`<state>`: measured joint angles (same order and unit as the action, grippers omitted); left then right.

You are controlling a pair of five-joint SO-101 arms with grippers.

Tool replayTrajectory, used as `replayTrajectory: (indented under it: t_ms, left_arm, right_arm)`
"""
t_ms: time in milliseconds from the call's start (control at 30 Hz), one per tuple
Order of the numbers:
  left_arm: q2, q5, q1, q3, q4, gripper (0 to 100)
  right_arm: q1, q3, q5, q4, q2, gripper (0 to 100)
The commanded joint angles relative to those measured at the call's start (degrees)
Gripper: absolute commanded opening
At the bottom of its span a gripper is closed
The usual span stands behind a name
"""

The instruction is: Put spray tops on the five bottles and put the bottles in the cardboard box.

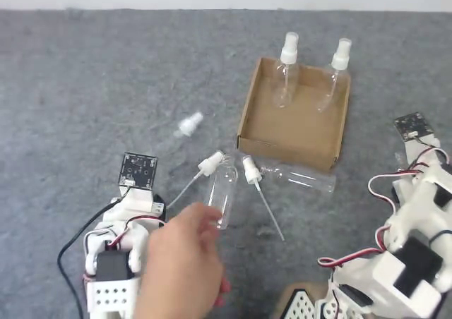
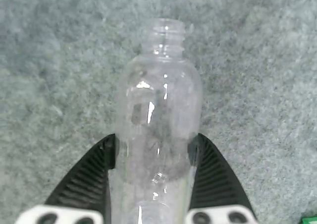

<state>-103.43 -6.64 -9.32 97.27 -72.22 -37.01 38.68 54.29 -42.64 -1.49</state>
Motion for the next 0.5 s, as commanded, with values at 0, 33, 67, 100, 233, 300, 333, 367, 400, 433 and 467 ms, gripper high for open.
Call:
replayTrajectory:
  t_ms: [0,33,67,100,233,300,333,367,400,433,467]
  left_arm:
    - [-0.8,0.1,0.0,-0.7,-0.1,9]
    - [-0.8,0.1,0.0,-0.7,-0.1,9]
    - [-0.8,0.1,0.0,-0.7,-0.1,9]
    - [-0.8,0.1,0.0,-0.7,-0.1,9]
    - [-0.8,0.1,0.0,-0.7,-0.1,9]
    - [-0.8,0.1,0.0,-0.7,-0.1,9]
    - [-0.8,0.1,0.0,-0.7,-0.1,9]
    - [-0.8,0.1,0.0,-0.7,-0.1,9]
    - [-0.8,0.1,0.0,-0.7,-0.1,9]
    - [-0.8,0.1,0.0,-0.7,-0.1,9]
    - [-0.8,0.1,0.0,-0.7,-0.1,9]
  right_arm:
    - [1.8,1.7,0.6,0.3,0.1,0.6]
    - [1.9,1.7,0.6,0.2,0.1,0.6]
    - [2.0,1.8,0.5,0.2,0.2,0.6]
    - [2.0,1.8,0.4,0.2,0.2,0.6]
    - [2.1,1.8,0.3,0.1,0.2,0.6]
    - [2.0,1.8,0.3,0.1,0.2,0.6]
    - [1.8,1.9,0.3,0.1,0.2,0.6]
    - [1.8,2.3,0.2,0.1,0.1,0.6]
    - [2.0,2.5,0.2,0.1,0.1,0.6]
    - [2.2,2.7,0.2,0.1,0.1,0.6]
    - [2.2,3.0,0.2,0.1,0.1,0.6]
